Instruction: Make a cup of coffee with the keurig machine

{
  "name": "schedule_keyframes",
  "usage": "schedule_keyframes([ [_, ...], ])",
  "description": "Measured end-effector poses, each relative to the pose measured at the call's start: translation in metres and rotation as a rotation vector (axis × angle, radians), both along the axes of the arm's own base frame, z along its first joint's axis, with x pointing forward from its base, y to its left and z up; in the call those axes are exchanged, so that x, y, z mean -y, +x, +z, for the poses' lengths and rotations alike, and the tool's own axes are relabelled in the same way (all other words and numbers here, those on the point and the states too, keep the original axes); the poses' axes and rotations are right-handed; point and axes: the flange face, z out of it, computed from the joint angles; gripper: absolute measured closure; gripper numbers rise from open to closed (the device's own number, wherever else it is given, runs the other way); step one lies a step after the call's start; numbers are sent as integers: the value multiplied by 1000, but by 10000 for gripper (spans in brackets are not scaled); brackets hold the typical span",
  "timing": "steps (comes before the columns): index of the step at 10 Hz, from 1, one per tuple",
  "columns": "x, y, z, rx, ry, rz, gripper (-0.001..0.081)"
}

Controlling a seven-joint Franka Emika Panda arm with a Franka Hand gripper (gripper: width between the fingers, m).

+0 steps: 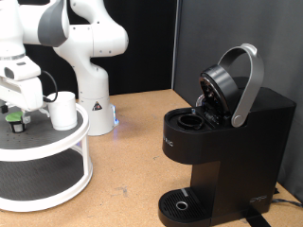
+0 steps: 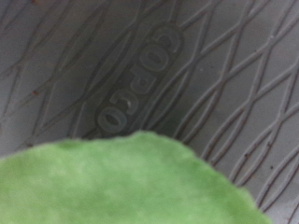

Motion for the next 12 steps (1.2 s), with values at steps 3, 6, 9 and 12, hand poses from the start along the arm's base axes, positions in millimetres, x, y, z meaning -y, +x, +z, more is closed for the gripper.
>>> schedule_keyframes([
  [3, 0, 1, -2, -1, -3, 0, 234],
  [6, 1, 1, -2, 1, -2, -3, 330],
  [9, 3, 0, 6, -2, 29, -26, 330],
  [12, 9, -4, 29, -1, 71, -32, 332],
])
